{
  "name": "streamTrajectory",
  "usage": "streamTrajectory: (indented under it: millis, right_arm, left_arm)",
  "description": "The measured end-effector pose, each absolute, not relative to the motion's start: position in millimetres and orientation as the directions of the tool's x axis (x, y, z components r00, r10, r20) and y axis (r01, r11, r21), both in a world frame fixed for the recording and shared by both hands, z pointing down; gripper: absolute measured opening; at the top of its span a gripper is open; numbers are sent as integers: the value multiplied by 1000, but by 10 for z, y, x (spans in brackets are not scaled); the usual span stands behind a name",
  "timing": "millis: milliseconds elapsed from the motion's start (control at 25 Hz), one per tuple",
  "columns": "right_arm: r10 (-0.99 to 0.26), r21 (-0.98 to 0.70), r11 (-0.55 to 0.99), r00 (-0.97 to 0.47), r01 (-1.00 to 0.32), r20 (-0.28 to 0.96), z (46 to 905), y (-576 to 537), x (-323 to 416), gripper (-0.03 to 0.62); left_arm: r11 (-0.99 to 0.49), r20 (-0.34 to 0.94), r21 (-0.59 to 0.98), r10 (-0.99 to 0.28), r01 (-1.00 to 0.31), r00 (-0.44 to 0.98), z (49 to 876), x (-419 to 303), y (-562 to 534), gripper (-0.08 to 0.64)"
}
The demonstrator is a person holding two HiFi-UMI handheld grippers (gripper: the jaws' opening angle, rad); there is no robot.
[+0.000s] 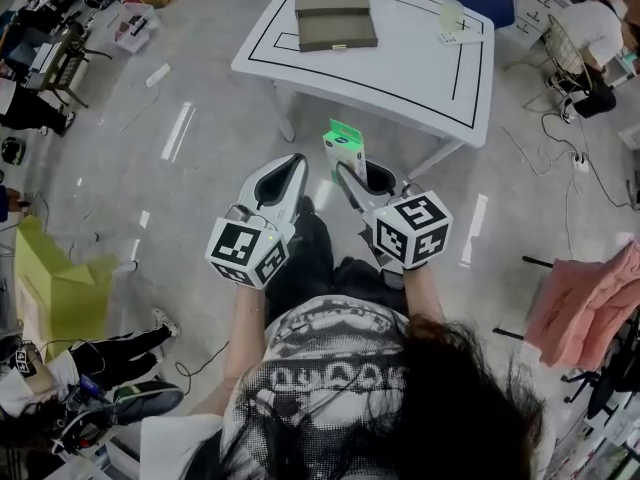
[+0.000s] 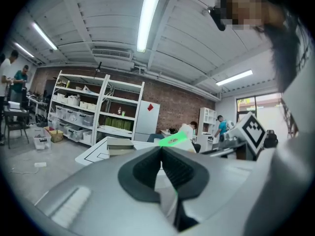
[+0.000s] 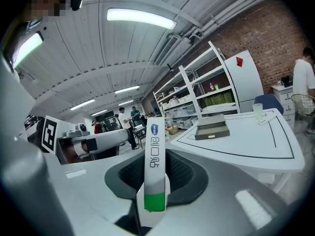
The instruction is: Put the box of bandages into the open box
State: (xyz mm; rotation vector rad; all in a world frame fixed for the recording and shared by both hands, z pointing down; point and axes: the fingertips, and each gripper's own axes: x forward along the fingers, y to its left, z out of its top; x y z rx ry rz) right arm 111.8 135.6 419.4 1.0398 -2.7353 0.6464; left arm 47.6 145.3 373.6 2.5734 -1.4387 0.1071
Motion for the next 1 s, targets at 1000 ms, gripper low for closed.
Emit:
streamTrajectory:
  millis: [1000]
  right_arm:
    - [-653, -298, 594, -665, -747, 364, 4140, -884, -274, 94]
  left_arm:
    - [-621, 118, 176, -757, -764, 643, 3645, -870, -984, 0]
